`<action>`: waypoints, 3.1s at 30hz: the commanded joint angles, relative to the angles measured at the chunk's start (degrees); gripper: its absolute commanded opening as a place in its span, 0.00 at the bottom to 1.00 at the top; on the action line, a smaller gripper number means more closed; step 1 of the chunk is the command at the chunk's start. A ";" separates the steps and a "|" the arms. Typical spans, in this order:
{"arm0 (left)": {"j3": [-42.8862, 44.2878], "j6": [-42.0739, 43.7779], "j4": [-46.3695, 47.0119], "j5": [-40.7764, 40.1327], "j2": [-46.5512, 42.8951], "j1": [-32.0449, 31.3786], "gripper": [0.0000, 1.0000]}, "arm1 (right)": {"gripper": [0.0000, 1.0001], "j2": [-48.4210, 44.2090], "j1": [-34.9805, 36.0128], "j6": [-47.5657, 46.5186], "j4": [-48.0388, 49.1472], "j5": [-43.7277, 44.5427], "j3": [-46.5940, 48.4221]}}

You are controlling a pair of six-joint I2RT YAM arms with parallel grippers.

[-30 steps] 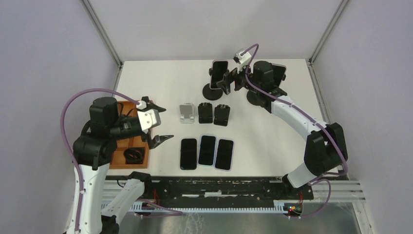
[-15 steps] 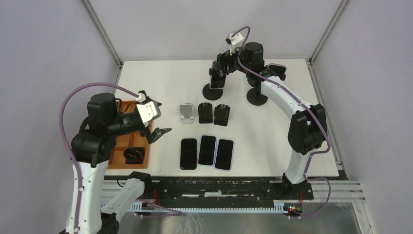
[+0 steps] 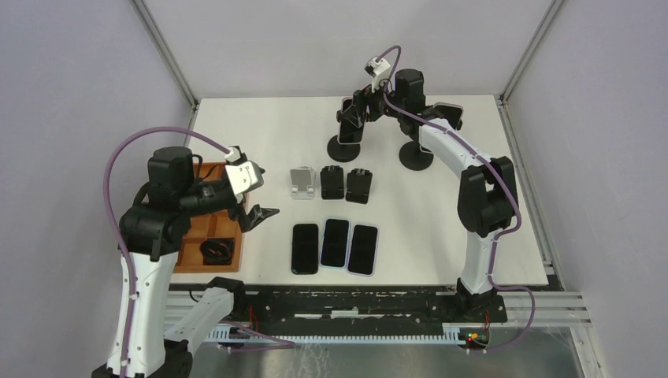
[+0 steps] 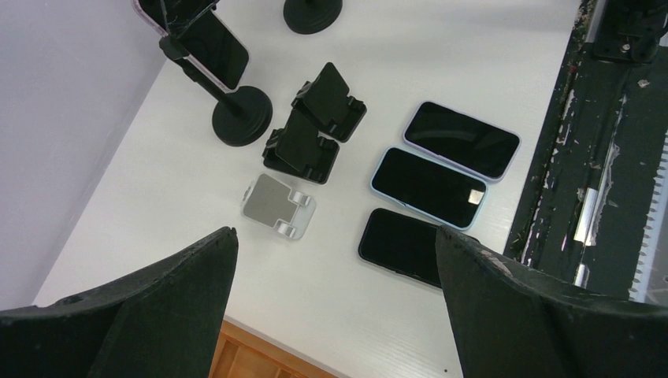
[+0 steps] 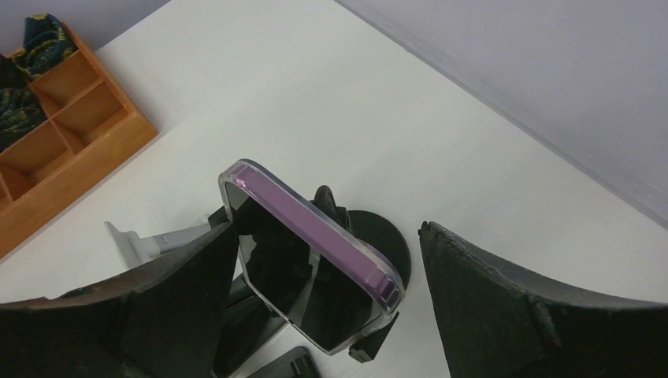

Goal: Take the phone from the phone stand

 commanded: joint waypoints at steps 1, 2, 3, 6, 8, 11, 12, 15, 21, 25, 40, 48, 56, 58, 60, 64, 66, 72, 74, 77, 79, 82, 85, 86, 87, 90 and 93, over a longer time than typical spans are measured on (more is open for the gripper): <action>1.33 3.16 -2.39 1.86 1.39 -0.02 1.00 | 0.79 0.57 0.29 3.86 5.97 -4.06 -0.79; 1.09 3.38 -2.10 1.60 1.05 0.02 1.00 | 0.76 0.31 0.25 4.39 7.03 -4.19 -1.49; 0.42 3.27 -1.69 1.39 0.61 0.02 1.00 | 0.71 -0.02 0.25 4.92 8.16 -4.34 -2.59; -0.50 3.04 -0.97 0.99 -0.18 0.03 1.00 | 0.57 -0.55 0.23 6.66 11.06 -4.75 -4.42; -0.57 2.80 -1.01 1.11 -0.36 0.03 1.00 | 0.52 -0.56 0.31 7.52 11.90 -4.79 -4.66; -0.55 2.27 -0.93 1.24 -0.61 0.03 1.00 | 0.42 -0.70 0.23 8.64 13.44 -5.17 -4.87; -0.60 1.96 -0.81 1.20 -0.85 0.03 1.00 | 0.38 -0.84 0.29 8.97 13.89 -5.37 -4.89; -1.16 0.61 0.29 1.38 -1.91 0.03 1.00 | 0.29 -1.38 0.24 11.03 16.22 -6.10 -5.16; -2.14 -1.99 1.46 1.95 -3.85 0.03 1.00 | 0.00 -2.34 0.23 17.10 22.02 -8.08 -6.12; -3.13 -2.38 1.51 1.61 -5.19 0.03 1.00 | 0.00 -2.92 0.28 19.04 23.62 -8.70 -6.20; -5.07 -18.18 13.82 -0.59 -6.84 -0.02 1.00 | 0.00 -9.24 0.23 29.57 26.59 -9.38 2.56; -7.43 -22.49 17.33 0.02 -6.05 0.03 1.00 | 0.00 -17.96 0.37 29.82 26.84 -8.43 1.10; -7.76 -24.61 20.13 3.39 -4.29 0.03 1.00 | 0.00 -30.94 1.91 35.78 31.12 -12.48 -11.26; -8.19 -24.19 20.27 4.82 -4.18 0.03 1.00 | 0.00 -34.60 2.83 37.52 31.46 -12.27 -15.57; -8.86 -23.83 20.83 5.35 -4.21 0.03 1.00 | 0.00 -38.11 3.61 41.02 34.20 -11.91 -21.16; -10.74 -26.64 22.95 5.49 -4.37 0.03 1.00 | 0.00 -41.73 6.22 52.04 42.70 -12.80 -30.15; -12.04 -30.81 24.89 7.18 -4.20 0.03 1.00 | 0.00 -42.91 8.29 55.03 43.47 -12.25 -33.07; -17.63 -29.35 24.70 16.30 -5.77 0.03 1.00 | 0.00 -47.28 12.32 59.83 47.15 -11.05 -39.15; -19.95 -26.76 24.07 19.56 -7.79 0.03 1.00 | 0.00 -48.41 13.33 61.60 48.64 -10.98 -40.18; -22.32 -24.74 24.05 20.91 -10.16 0.02 1.00 | 0.00 -49.64 14.82 63.52 51.43 -11.06 -41.21; -22.92 -23.05 22.85 21.52 -10.51 0.03 1.00 | 0.00 -49.87 15.92 65.20 53.78 -11.01 -41.85; -23.45 -21.82 21.58 23.36 -10.14 0.03 1.00 | 0.00 -49.32 17.58 66.80 56.01 -10.81 -41.93; -22.95 -22.09 21.50 25.13 -8.78 0.03 1.00 | 0.00 -48.66 19.54 66.30 55.76 -10.20 -41.16; -22.69 -22.29 21.50 25.68 -8.46 0.03 1.00 | 0.00 -48.38 20.36 66.16 55.89 -9.94 -40.98; -22.40 -22.32 21.45 25.95 -7.83 0.03 1.00 | 0.00 -47.92 21.19 66.17 56.25 -9.74 -40.57; -22.02 -21.30 21.50 26.06 -6.92 0.03 1.00 | 0.00 -46.33 23.38 65.84 56.73 -9.68 -39.09; -21.48 -21.31 21.50 28.63 -5.92 0.03 1.00 | 0.00 -44.92 25.26 64.82 55.75 -9.34 -37.67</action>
